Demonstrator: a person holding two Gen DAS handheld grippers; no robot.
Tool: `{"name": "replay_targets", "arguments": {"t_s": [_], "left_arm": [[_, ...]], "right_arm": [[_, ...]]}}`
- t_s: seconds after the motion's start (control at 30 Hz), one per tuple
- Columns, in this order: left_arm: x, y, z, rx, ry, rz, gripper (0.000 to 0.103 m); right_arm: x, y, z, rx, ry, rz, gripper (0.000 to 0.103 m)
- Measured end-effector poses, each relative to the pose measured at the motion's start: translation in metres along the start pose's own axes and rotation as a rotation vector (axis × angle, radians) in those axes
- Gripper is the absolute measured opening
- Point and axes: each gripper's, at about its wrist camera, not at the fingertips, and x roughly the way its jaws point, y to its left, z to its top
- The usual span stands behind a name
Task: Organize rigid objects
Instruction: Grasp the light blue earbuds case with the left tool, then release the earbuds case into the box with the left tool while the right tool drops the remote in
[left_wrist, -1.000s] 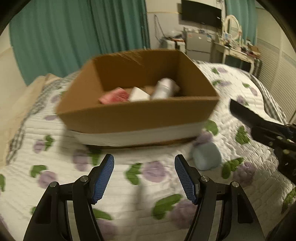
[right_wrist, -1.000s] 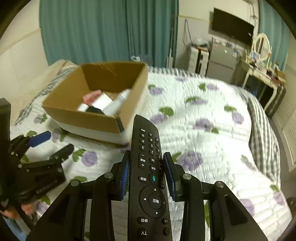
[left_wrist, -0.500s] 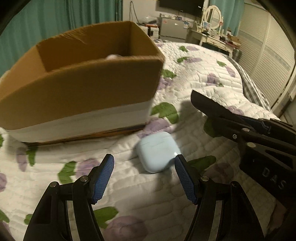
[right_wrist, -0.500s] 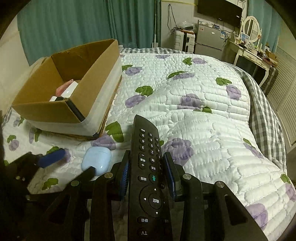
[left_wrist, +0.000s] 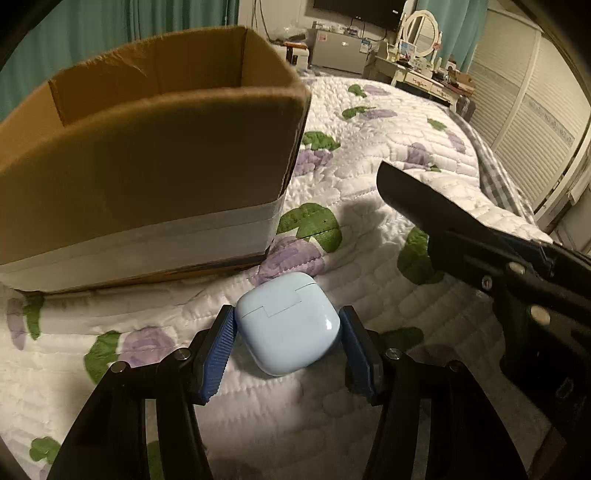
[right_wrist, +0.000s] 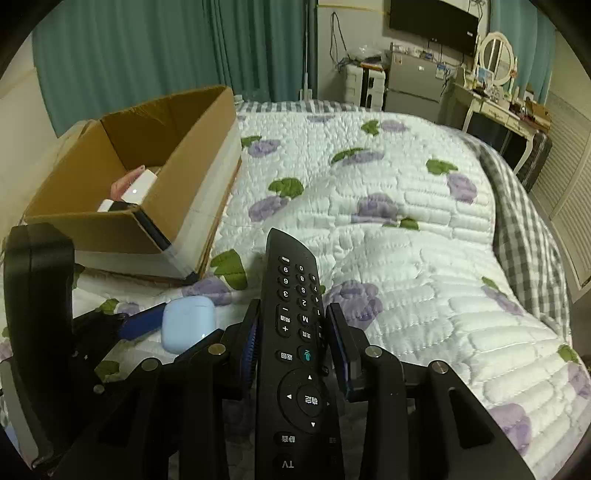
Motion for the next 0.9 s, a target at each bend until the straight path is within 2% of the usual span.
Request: {"name": "replay_targets", "arguments": {"t_s": [0.2,0.4,0.5,0.73,0.9], "left_arm": [[-0.056,0.004,0.007,0.011,-0.101,0.037,0.058],[-0.131,0.026,0.024,0.018,-0.248,0.125,0.058],[-0.155,0.034,0.041,0.013,-0.311,0.167,0.058],[-0.185,0.073,0.065,-0.005,-0.381,0.242,0.058],[-0.171,0.100,0.082,-0.014,-0.368,0.281,0.058]], "right_arm": [[-0.041,0.012,0.012,-0.006,-0.094,0.042,0.033],[-0.090,0.036,0.037,-0.039,-0.208,0.106,0.033],[-0.107,0.054,0.052,-0.072,-0.248,0.135,0.033],[-0.116,0.091,0.085,-0.113,-0.303,0.212,0.033],[-0.097,0.104,0.101,-0.120,-0.305,0.242,0.033]]}}
